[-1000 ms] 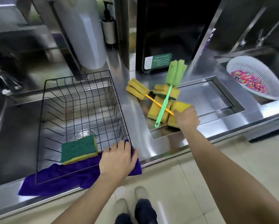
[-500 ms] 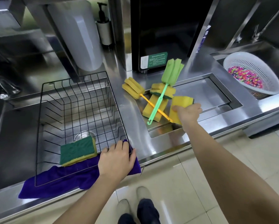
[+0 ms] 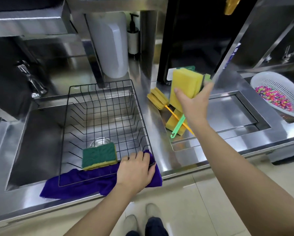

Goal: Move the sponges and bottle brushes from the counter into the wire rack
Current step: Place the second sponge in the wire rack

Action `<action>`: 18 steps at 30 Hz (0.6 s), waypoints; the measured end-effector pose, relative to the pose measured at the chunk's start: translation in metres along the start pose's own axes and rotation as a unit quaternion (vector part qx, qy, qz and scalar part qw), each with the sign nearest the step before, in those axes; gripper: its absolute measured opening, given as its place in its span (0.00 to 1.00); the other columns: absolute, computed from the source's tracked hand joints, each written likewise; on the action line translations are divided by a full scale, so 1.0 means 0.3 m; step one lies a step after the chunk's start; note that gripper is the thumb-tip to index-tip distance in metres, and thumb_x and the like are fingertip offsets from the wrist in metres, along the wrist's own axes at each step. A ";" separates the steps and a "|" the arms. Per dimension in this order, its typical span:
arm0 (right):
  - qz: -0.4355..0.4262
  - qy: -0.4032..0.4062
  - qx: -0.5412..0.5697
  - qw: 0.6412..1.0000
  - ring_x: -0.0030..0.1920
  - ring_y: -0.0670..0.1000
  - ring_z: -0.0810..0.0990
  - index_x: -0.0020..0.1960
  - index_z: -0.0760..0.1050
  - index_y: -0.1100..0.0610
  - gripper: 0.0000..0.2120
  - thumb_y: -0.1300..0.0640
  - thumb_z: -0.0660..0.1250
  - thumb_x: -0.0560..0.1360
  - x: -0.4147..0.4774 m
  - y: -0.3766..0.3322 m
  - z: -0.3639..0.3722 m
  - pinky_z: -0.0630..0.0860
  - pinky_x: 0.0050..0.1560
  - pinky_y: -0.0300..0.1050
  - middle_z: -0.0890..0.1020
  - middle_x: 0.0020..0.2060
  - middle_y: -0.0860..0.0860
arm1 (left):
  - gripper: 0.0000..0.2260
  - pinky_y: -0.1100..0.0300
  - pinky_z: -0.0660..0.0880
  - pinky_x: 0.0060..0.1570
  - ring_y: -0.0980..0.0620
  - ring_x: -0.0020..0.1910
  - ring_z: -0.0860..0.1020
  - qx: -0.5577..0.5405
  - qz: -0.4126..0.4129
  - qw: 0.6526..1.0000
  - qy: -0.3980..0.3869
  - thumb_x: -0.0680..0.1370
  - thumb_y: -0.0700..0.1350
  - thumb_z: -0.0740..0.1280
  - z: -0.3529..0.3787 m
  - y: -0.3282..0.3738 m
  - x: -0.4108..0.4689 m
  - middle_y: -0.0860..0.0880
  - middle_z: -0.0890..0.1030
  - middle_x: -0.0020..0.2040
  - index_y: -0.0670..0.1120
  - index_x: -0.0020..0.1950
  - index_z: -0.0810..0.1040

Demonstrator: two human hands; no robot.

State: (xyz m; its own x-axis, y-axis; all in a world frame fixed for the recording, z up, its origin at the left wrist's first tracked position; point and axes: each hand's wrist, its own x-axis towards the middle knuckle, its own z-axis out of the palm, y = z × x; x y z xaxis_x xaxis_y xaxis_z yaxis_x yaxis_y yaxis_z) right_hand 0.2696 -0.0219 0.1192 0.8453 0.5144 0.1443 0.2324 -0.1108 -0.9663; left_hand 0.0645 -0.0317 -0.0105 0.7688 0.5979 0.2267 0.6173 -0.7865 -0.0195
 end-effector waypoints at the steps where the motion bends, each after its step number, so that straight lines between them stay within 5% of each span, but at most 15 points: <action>1: -0.007 -0.022 -0.016 1.000 0.48 0.51 0.76 0.57 0.61 0.55 0.27 0.52 0.74 0.67 -0.013 -0.008 0.032 0.77 0.52 0.49 0.74 0.49 0.49 | 0.18 0.55 0.71 0.32 0.47 0.33 0.77 -0.007 0.001 1.000 0.010 0.75 0.57 0.55 -0.002 -0.015 -0.013 0.48 0.78 0.37 0.46 0.42 0.78; 5: -0.018 -0.124 -0.085 0.988 0.49 0.54 0.77 0.58 0.63 0.57 0.28 0.49 0.74 0.67 -0.073 0.001 0.160 0.76 0.52 0.55 0.76 0.50 0.53 | 0.18 0.53 0.71 0.35 0.46 0.35 0.76 0.003 -0.009 0.998 0.067 0.75 0.57 0.58 -0.008 -0.105 -0.090 0.47 0.79 0.38 0.45 0.47 0.79; 12: -0.055 -0.301 -0.189 0.933 0.52 0.55 0.76 0.58 0.64 0.58 0.25 0.53 0.72 0.67 -0.176 0.069 0.362 0.73 0.49 0.50 0.75 0.52 0.56 | 0.20 0.54 0.71 0.36 0.46 0.34 0.75 0.016 -0.068 0.990 0.125 0.74 0.61 0.61 -0.016 -0.265 -0.202 0.48 0.76 0.35 0.44 0.41 0.78; 18: -0.217 -0.352 -0.367 0.833 0.59 0.58 0.72 0.65 0.65 0.59 0.27 0.51 0.69 0.71 -0.263 0.095 0.498 0.73 0.53 0.55 0.74 0.59 0.57 | 0.17 0.56 0.69 0.33 0.47 0.33 0.73 0.012 -0.086 0.984 0.152 0.74 0.58 0.63 -0.002 -0.289 -0.217 0.49 0.75 0.33 0.45 0.37 0.77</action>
State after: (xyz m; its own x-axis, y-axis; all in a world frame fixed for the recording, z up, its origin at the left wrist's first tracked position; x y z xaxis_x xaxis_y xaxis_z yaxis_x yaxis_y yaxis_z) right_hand 0.1378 0.0615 0.0484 0.1735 0.9842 0.0362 0.8925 -0.1416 -0.4283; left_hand -0.0390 -0.0024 -0.0229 0.5690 0.6448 0.5104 0.7410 -0.6712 0.0219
